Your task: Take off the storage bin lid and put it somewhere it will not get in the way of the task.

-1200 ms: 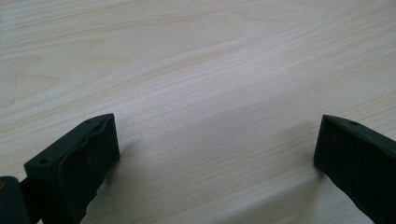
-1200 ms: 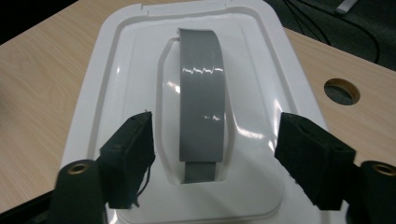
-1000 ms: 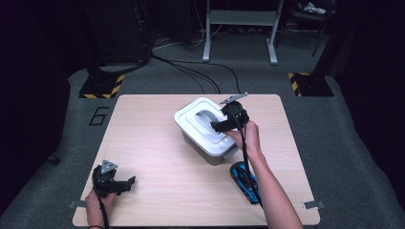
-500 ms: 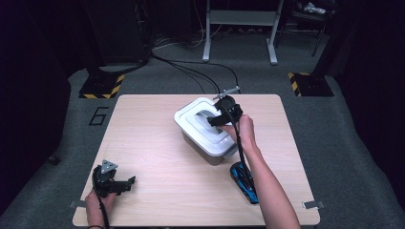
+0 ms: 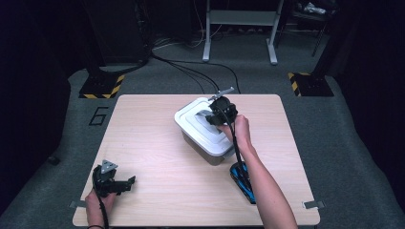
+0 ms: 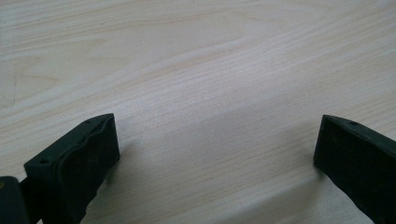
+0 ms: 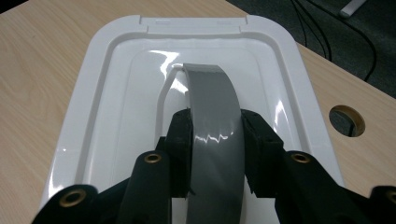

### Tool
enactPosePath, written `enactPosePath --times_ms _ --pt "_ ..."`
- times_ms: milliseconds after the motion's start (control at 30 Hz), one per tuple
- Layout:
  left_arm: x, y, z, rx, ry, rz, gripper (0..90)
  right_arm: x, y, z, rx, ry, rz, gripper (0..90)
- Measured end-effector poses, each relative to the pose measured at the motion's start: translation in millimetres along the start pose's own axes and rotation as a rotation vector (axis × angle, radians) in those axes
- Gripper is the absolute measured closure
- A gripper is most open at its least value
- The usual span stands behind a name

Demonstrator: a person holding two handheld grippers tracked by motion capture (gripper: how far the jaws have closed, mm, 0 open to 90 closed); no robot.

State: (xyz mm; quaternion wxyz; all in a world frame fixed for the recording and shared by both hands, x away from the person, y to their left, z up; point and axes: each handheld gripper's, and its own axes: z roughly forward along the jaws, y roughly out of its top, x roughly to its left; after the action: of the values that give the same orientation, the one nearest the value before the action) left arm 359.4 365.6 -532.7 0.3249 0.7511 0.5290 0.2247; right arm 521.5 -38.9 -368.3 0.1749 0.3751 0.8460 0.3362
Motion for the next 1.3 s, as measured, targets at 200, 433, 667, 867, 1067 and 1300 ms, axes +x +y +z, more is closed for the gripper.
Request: enactPosePath --times_ms 200,433,667,867,1067,1300 --pt "0.0 0.0 0.0 0.000 0.000 0.001 0.2 -0.1 1.2 -6.4 -0.028 -0.007 0.006 66.4" --pt "0.0 0.0 0.0 0.000 0.000 0.000 0.2 -3.1 1.9 -19.0 -0.057 -0.012 0.021 66.4" --pt "-0.1 0.0 0.0 0.000 0.000 0.000 0.2 -11.9 0.5 -32.1 -0.086 -0.018 0.040 66.4" --pt "0.0 0.0 0.0 0.000 0.000 0.000 0.2 -20.4 -2.1 -43.7 -0.101 -0.034 0.056 66.4" --pt "0.0 0.0 0.0 0.000 0.000 0.000 0.2 -27.2 -5.3 -54.1 -0.109 -0.048 0.076 66.4" --pt "-0.2 0.0 0.0 0.000 0.001 -0.001 0.1 -38.6 -14.1 -65.2 -0.124 -0.071 0.095 66.4"
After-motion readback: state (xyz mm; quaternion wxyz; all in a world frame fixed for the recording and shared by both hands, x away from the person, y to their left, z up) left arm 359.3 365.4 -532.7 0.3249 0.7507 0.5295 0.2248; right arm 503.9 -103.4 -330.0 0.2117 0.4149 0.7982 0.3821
